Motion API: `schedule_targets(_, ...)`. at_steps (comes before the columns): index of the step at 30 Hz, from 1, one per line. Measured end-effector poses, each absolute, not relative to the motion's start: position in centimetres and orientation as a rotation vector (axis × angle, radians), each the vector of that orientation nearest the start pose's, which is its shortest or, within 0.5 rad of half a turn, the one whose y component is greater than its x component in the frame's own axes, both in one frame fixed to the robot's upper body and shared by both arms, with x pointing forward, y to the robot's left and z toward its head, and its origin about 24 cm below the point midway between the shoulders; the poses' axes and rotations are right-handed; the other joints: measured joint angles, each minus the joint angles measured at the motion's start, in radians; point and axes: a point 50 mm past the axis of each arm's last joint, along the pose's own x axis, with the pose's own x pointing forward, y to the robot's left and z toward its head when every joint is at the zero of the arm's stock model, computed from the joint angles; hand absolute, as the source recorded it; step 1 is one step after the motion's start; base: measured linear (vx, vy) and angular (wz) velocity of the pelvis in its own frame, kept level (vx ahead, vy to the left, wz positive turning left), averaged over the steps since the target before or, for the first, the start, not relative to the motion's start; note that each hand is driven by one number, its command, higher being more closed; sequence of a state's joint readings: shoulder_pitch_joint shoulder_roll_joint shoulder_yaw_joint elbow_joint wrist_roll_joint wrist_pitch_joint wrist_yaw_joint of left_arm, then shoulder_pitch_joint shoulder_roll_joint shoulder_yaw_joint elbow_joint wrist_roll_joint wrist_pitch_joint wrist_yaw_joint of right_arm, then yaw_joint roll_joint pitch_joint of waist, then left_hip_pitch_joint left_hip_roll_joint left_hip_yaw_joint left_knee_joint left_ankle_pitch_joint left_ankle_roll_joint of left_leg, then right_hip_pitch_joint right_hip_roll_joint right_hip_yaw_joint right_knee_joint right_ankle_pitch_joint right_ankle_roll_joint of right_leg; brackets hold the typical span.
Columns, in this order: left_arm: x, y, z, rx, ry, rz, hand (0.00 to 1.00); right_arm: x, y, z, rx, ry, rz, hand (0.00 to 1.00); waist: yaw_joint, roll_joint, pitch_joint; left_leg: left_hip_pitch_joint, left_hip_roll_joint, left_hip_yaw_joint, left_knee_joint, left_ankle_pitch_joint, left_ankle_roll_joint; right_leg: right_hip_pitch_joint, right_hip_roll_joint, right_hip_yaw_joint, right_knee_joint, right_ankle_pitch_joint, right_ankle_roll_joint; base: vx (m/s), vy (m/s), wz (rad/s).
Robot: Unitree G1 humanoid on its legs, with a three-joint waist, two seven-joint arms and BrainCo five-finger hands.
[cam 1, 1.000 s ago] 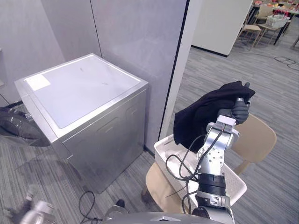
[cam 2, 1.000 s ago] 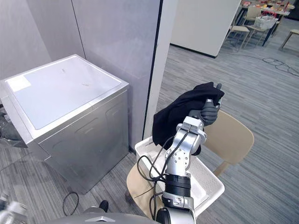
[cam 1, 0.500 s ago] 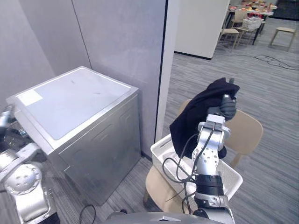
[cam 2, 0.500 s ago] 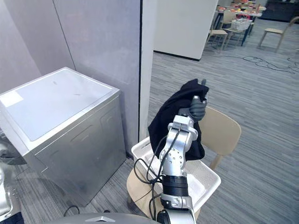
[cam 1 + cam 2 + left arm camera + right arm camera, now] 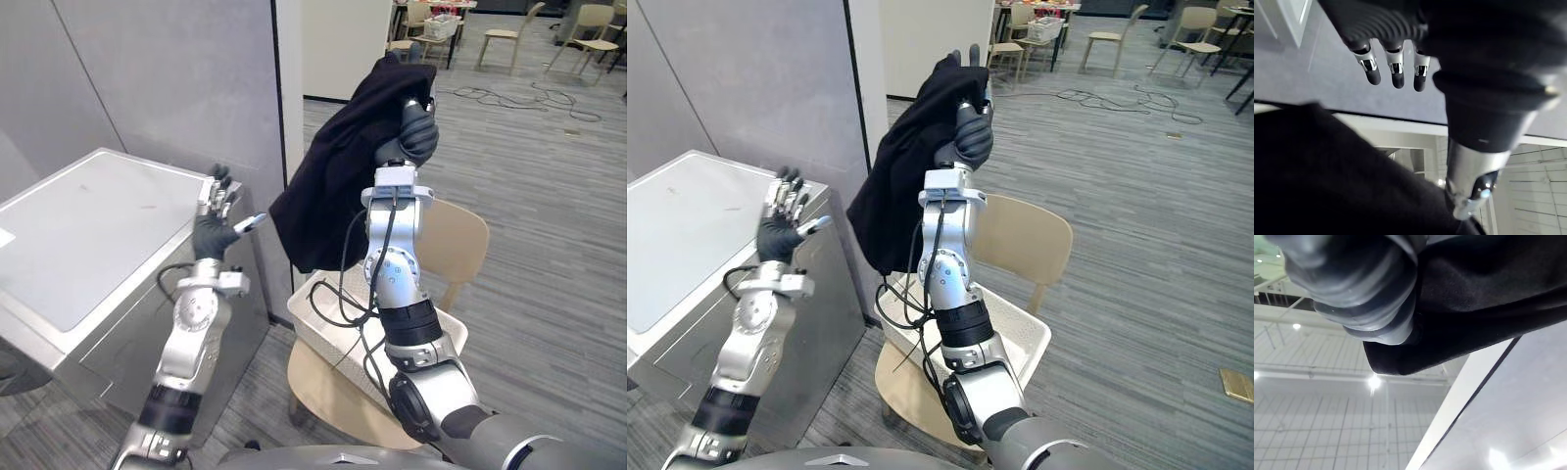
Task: Pick up the laundry basket with both hands and put the clothes into the washing machine.
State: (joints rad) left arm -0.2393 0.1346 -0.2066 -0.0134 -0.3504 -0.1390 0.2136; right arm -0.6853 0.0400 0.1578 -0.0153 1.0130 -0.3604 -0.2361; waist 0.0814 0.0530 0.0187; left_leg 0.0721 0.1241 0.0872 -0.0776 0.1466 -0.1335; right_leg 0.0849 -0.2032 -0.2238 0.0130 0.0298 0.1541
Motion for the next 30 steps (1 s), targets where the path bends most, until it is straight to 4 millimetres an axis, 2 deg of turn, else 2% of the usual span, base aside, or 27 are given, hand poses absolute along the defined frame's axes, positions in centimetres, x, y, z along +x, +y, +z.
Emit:
schedule_targets(3, 30.9, 8.5, 12.4, -0.217, -0.285, -0.178, 0.00, 31.1, -7.2, 24.2, 1.132, -0.578, 0.321, 1.00, -0.024, 0.000, 0.001, -0.005, -0.001, 0.003, 0.000, 0.000, 0.000, -0.001, 0.000, 0.001, -0.007, 0.012, 0.008, 0.02, -0.009, -0.03)
schedule_targets(5, 31.5, 6.7, 13.7, -0.197, -0.305, -0.233, 0.00, 31.0, -6.6, 24.2, 1.127, -0.562, 0.338, 1.00, -0.036, 0.000, 0.001, -0.012, -0.001, 0.002, 0.000, 0.000, 0.000, -0.005, 0.000, -0.001, -0.007, 0.012, 0.008, 0.00, 0.000, 0.00)
schedule_targets(9, 31.3, 2.5, 16.8, -0.163, -0.393, -0.351, 0.00, 30.8, -6.3, 24.4, 1.154, -0.561, 0.338, 1.00, -0.049, 0.000, 0.001, -0.022, -0.002, -0.005, 0.000, 0.001, 0.000, -0.011, 0.000, -0.008, -0.004, 0.012, 0.008, -0.01, -0.013, 0.04)
schedule_targets(12, 31.4, 0.5, 17.7, -0.141, -0.406, -0.393, 0.00, 30.1, -6.1, 25.1, 1.156, -0.598, 0.344, 1.00, -0.055, 0.000, 0.001, -0.022, -0.003, -0.007, 0.000, 0.002, 0.003, -0.012, -0.001, -0.009, 0.000, 0.011, 0.008, -0.04, -0.011, 0.02)
schedule_targets(16, 31.3, -0.9, 18.4, -0.113, -0.425, -0.431, 0.00, 29.5, -6.4, 25.7, 1.183, -0.631, 0.340, 1.00, -0.064, 0.000, 0.002, -0.021, -0.003, -0.008, 0.000, 0.005, 0.006, -0.016, -0.002, -0.008, 0.008, 0.003, 0.010, -0.06, -0.008, 0.01)
schedule_targets(18, 31.3, -1.3, 18.3, -0.097, -0.420, -0.446, 0.00, 29.5, -6.5, 25.8, 1.186, -0.639, 0.340, 1.00, -0.070, 0.000, 0.001, -0.019, -0.003, -0.008, 0.000, 0.006, 0.007, -0.017, -0.003, -0.008, 0.009, -0.001, 0.007, -0.07, -0.010, 0.01)
schedule_targets(22, 30.8, -3.5, 17.1, 0.000, -0.389, -0.517, 0.00, 29.4, -6.7, 25.2, 1.189, -0.628, 0.323, 1.00, -0.074, 0.000, 0.001, -0.021, -0.006, -0.008, 0.000, 0.006, 0.007, -0.019, -0.007, -0.010, 0.011, 0.000, 0.009, -0.02, -0.004, 0.00)
schedule_targets(24, 30.2, -5.1, 15.7, 0.047, -0.352, -0.580, 0.00, 29.2, -7.1, 24.6, 1.203, -0.625, 0.297, 1.00, -0.076, 0.000, 0.001, -0.023, -0.012, -0.008, 0.000, 0.006, 0.008, -0.021, -0.015, -0.011, 0.012, 0.000, 0.017, 0.00, 0.000, 0.00)
schedule_targets(30, 29.2, -7.5, 13.1, 0.128, -0.266, -0.682, 0.00, 29.1, -7.6, 24.0, 1.223, -0.617, 0.252, 1.00, -0.095, 0.001, 0.000, -0.034, -0.026, -0.005, 0.000, 0.008, 0.010, -0.031, -0.030, -0.009, 0.017, 0.005, 0.027, 0.00, 0.000, 0.00)
